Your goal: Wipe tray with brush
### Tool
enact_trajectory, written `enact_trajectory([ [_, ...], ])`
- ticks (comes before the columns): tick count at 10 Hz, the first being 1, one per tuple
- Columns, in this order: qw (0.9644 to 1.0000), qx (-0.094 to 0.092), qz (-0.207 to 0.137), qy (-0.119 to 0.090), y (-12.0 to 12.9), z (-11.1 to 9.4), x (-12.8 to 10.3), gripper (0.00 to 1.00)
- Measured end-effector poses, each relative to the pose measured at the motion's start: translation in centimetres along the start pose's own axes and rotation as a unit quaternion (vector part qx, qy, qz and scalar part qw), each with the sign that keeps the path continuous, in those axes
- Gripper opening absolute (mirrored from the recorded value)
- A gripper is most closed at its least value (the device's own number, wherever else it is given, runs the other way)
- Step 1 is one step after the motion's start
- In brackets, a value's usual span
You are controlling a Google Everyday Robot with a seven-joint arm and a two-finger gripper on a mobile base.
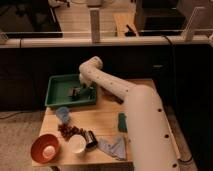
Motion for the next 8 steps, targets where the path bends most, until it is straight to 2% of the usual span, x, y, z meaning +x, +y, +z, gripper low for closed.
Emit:
enact_trajectory([
  [5,0.9984,0.032,-0.045,-0.01,-5.5,0.7,0.0,0.0],
  [8,0.9959,0.051,-0.065,-0.038,-7.3,1.2,-0.9,0.0],
])
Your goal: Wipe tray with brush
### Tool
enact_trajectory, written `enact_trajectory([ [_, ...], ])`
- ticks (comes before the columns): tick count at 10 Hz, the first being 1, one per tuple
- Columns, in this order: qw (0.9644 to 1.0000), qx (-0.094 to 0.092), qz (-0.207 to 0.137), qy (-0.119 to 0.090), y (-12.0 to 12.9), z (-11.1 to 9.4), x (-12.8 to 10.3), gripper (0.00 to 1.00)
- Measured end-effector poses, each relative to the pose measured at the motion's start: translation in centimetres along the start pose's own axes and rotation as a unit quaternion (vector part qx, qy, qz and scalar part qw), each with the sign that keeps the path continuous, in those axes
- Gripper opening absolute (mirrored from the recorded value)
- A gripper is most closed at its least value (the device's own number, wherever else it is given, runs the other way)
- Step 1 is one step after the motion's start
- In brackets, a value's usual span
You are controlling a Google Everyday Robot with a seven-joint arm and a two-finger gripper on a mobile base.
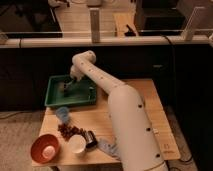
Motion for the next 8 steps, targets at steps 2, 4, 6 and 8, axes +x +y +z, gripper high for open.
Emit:
enact_trajectory([
  [2,0.9997,-0.006,-0.021,-0.009,-1.4,0.9,-1.4,0.0],
  [4,0.999,-0.019,-0.04,-0.01,-1.4,1.3,-2.4,0.0],
  [6,0.9977,-0.033,-0.059,-0.013,-1.8,1.8,-4.2,0.0],
  [8,0.997,-0.043,-0.063,-0.014,-1.1,1.6,-5.3,0.0],
])
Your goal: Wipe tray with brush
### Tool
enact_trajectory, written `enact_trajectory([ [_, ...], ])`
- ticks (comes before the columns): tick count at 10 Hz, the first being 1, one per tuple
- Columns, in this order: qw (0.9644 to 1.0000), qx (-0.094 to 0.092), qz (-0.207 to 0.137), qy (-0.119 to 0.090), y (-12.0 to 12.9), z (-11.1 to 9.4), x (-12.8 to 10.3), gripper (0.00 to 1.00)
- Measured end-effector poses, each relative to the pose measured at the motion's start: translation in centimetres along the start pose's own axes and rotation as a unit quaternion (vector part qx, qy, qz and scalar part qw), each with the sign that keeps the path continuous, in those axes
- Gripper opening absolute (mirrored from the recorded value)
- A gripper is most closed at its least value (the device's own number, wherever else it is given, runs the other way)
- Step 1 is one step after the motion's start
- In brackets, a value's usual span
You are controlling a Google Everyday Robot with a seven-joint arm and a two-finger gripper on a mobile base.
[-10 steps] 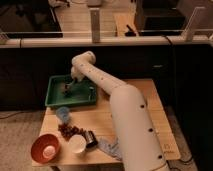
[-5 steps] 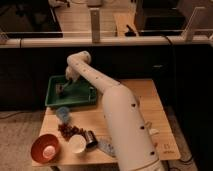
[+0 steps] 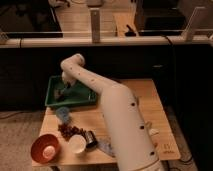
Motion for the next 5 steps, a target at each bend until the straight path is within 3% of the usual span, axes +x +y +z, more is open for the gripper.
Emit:
enact_trajectory([
  [5,0.9995,-0.022,0.02,-0.009,2.8,-0.3,-2.5,0.0],
])
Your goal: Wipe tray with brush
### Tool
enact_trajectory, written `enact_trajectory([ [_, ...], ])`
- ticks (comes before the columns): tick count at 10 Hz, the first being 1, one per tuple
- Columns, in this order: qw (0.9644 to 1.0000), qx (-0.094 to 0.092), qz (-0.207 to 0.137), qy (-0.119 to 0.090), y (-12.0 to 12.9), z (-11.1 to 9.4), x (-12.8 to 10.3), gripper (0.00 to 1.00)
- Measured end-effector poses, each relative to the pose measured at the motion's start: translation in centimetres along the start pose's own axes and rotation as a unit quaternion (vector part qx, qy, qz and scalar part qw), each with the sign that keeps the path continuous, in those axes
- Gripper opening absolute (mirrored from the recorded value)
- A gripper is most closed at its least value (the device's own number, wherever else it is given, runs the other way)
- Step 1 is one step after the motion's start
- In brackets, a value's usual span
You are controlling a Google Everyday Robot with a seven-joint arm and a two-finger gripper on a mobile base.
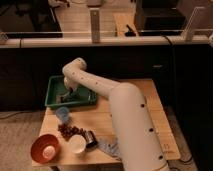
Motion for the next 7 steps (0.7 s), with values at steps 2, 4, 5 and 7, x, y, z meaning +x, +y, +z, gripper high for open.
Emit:
enact_trajectory([
  [2,0.9998,-0.004,0.019,-0.005,1.2,0.0,-0.4,0.0],
  [4,0.9992,-0.003,0.04,-0.004,2.5,-0.3,0.0,0.0],
  [5,0.9985,0.0,0.054,-0.004,3.4,-0.5,0.2,0.0],
  [7,0.9972,0.002,0.075,0.001,4.9,-0.9,1.0,0.0],
])
